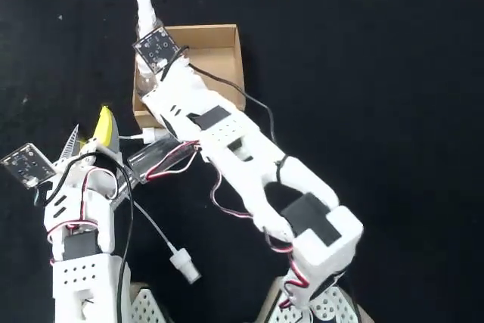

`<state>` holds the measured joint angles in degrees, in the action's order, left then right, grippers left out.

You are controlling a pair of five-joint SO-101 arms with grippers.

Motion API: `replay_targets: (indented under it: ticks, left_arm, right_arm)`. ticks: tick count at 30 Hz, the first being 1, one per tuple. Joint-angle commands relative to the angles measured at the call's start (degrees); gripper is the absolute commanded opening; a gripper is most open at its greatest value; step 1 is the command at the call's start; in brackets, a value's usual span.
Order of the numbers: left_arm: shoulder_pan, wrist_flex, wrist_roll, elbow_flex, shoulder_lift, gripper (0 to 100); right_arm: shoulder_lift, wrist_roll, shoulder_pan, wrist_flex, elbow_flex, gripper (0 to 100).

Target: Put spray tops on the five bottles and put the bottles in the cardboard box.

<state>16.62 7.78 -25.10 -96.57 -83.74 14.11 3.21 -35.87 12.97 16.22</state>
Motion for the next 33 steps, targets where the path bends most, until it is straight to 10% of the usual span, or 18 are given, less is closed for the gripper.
replay_targets:
  ticks: [1, 33]
  left_arm:
    - [0.4, 0.09, -0.44, -1.36, -0.79, 21]
    - [0.4, 0.09, -0.44, -1.36, -0.7, 21]
  right_arm:
    - [0.48, -1.05, -0.7, -1.85, -5.05, 1.2]
    - [3.21, -1.05, -1.05, 1.58, -6.64, 30.8]
